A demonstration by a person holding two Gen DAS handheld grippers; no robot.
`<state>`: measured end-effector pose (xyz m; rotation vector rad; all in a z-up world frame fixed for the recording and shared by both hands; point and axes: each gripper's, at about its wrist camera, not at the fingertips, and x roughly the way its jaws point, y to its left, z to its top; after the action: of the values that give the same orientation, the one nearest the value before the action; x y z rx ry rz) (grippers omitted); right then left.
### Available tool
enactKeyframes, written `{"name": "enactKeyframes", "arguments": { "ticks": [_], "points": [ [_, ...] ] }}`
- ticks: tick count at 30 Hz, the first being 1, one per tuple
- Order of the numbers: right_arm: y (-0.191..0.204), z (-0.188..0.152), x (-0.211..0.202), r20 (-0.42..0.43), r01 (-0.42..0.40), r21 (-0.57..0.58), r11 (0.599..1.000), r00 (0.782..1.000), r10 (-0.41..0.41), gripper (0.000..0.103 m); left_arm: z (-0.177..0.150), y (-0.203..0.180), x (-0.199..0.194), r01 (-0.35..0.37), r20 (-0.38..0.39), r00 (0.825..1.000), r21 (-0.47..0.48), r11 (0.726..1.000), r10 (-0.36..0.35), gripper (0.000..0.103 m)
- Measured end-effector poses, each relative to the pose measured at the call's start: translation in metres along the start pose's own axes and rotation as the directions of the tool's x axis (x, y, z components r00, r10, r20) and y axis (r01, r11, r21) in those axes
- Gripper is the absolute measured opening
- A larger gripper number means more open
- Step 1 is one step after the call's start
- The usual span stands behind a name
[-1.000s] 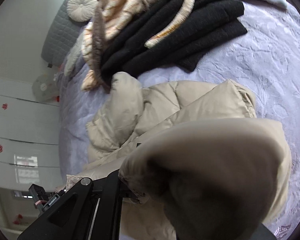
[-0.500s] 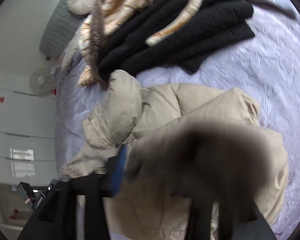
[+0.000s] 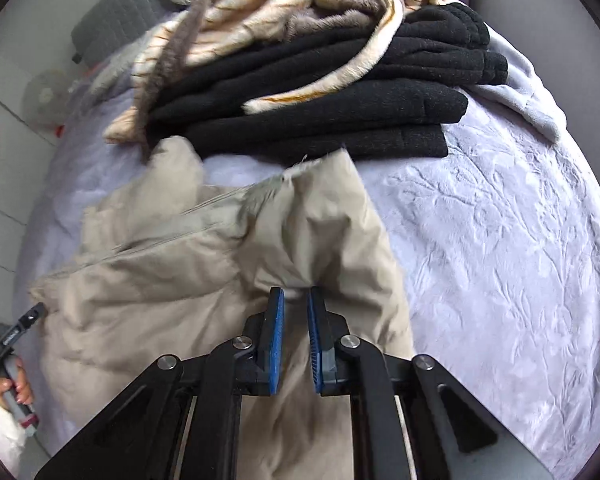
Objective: Fold large clothes
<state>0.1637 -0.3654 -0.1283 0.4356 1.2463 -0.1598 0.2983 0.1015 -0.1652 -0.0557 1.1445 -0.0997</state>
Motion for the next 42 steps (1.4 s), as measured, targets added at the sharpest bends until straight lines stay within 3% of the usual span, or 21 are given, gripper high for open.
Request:
{"name": "enactKeyframes", "arguments": {
  "ticks": [3,8,15,19,22,24,28,31,35,38,41,42],
  "points": [
    [-0.008,0.008,0.027,0.003,0.030,0.054,0.998,1.000,-0.031,0.010,0.006,0.004,0.030,-0.015,-0.006,1.000,-0.057,0.998,0.015,0.072],
    [-0.019,0.021,0.061,0.007,0.070,0.096,0.993,0.997,-0.071,0.009,0.015,-0.002,0.056,-0.040,0.021,0.999,-0.042,0.998,0.040,0.072],
    [-0.049,0.034,0.079,-0.007,0.040,0.242,0.970,0.999,-0.039,0.007,0.034,0.005,0.079,-0.067,-0.012,0.998,-0.090,0.994,0.066,0.072],
    [-0.043,0.043,0.056,0.008,0.091,0.239,0.967,0.995,-0.095,0.013,0.043,0.024,0.050,-0.083,0.014,0.996,-0.172,0.982,0.087,0.072],
    [-0.030,0.031,0.015,0.071,0.041,0.186,0.982,0.996,-0.055,0.013,0.035,0.038,0.016,-0.042,0.061,0.997,-0.173,0.984,0.053,0.072],
    [-0.019,0.010,-0.014,0.101,0.031,0.136,0.990,0.994,-0.045,0.013,0.019,0.046,-0.002,-0.057,0.070,0.995,-0.144,0.988,0.067,0.072],
    [-0.005,-0.045,-0.050,0.113,0.039,0.088,0.995,0.992,-0.049,0.013,-0.025,0.058,-0.005,-0.083,0.010,0.996,-0.133,0.988,0.085,0.072],
    [-0.004,-0.075,-0.040,0.054,0.081,0.055,0.995,0.995,-0.084,0.013,-0.048,0.064,0.018,-0.114,-0.057,0.993,-0.138,0.984,0.107,0.072],
    [-0.013,-0.078,-0.020,0.022,0.134,0.071,0.988,0.990,-0.136,0.013,-0.053,0.069,0.035,-0.097,-0.076,0.994,-0.196,0.976,0.083,0.072],
    [-0.018,-0.073,-0.037,0.037,0.083,0.143,0.986,0.995,-0.089,0.013,-0.051,0.067,0.021,-0.131,-0.089,0.989,-0.181,0.975,0.117,0.072],
    [-0.013,-0.079,-0.063,0.049,0.046,0.142,0.989,0.997,-0.054,0.014,-0.057,0.057,-0.004,-0.144,-0.087,0.987,-0.129,0.981,0.133,0.072],
    [-0.011,-0.085,-0.069,0.047,0.031,0.142,0.989,0.998,-0.038,0.019,-0.062,0.055,-0.012,-0.140,-0.088,0.988,-0.116,0.983,0.131,0.072]
  ]
}}
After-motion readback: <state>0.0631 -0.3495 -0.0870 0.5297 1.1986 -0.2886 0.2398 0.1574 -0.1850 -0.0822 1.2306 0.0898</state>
